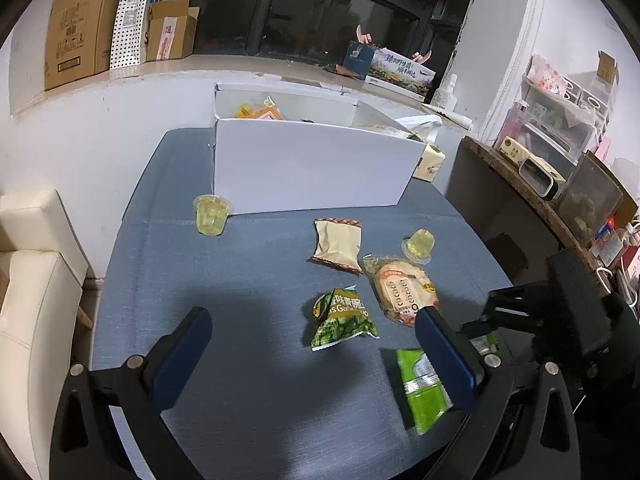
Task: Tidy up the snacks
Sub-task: 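Grasp the green-white chip bag with the right gripper while left grasps the seaweed pack, then carry both packs over the white box and release them inside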
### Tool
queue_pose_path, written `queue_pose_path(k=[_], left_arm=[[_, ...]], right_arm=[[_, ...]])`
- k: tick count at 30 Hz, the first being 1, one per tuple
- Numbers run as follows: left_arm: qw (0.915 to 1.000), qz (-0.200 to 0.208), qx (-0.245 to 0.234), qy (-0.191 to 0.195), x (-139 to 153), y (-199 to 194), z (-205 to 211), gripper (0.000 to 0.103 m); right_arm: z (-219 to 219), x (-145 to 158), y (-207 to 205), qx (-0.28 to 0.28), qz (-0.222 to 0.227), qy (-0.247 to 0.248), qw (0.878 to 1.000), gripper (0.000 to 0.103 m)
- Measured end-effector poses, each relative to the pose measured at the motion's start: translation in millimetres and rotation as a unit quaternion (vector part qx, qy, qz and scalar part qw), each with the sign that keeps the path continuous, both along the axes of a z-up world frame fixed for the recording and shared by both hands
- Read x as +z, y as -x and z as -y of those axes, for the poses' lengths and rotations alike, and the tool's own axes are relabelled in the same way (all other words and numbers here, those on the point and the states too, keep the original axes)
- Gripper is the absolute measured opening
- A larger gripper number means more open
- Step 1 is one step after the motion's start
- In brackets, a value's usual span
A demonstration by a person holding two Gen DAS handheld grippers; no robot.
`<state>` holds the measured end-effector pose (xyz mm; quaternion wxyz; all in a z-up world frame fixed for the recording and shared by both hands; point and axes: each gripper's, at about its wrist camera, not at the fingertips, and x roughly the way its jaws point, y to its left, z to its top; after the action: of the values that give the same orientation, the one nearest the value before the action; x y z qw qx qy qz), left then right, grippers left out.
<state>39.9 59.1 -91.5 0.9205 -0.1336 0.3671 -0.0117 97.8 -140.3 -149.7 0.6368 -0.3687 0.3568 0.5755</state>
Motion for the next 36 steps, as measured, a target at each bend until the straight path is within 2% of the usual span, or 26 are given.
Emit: queue_pose_path(k=[3,6,9,11,14,18,21,22,23,26,29,36], left_arm=[[0.9999,-0.007,-0.005,-0.006,-3.7,-3.9,4.5,0.103],[0.9996,-0.017,-0.018,-0.011,-10.0,-12.7,12.9,0.103],[0.999,-0.028,-0.03,-0.016,-17.9,-24.6,23.4,0.103],[0.9986,-0.038,-0.031,-0.02,-26.0,-36.9,30.6,0.103],[0.9975,-0.058,-0.035,-0.022,-38.4,-55.0,37.9,0.103],[0.9961,-0.081,-0.034,-0.014,-54.4,-74.3,39.5,0.103],[0.9955,-0.08,-0.046,-0.018,-60.6,-78.2,41.6,0.097],[0.9951,-0.082,-0.053,-0.017,-62.2,-79.1,42.3,0.071],[0.9946,-0.086,-0.054,-0.02,-64.6,-79.9,41.6,0.048],[0.9963,-0.066,-0.053,-0.011,-57.4,-70.7,37.4,0.047],[0.997,-0.035,-0.066,-0.019,-39.2,-58.0,40.1,0.047],[0.9978,0.031,-0.055,-0.018,14.2,-48.2,24.4,0.047]], right_arm=[[15.2,18.8,-2.8,-0.05,-0.006,-0.039,0.998,0.069],[33.4,41.0,-8.6,-0.103,-0.008,-0.085,0.991,0.069],[58.1,66.7,-17.4,-0.184,0.006,-0.143,0.972,0.069],[76.1,83.0,-27.8,-0.252,-0.002,-0.183,0.95,0.069],[96.0,92.2,-45.0,-0.329,-0.018,-0.205,0.922,0.069],[105.1,89.2,-59.8,-0.367,-0.042,-0.214,0.904,0.069],[103.0,81.8,-58.4,-0.373,-0.049,-0.211,0.902,0.069],[101.8,80.6,-58.9,-0.373,-0.051,-0.209,0.902,0.069],[99.1,79.0,-59.6,-0.371,-0.055,-0.207,0.904,0.069],[94.7,80.3,-49.2,-0.367,-0.058,-0.204,0.906,0.069],[95.9,69.2,-51.1,-0.364,-0.058,-0.204,0.907,0.069],[81.1,79.5,-64.1,-0.369,-0.071,-0.244,0.894,0.069]])
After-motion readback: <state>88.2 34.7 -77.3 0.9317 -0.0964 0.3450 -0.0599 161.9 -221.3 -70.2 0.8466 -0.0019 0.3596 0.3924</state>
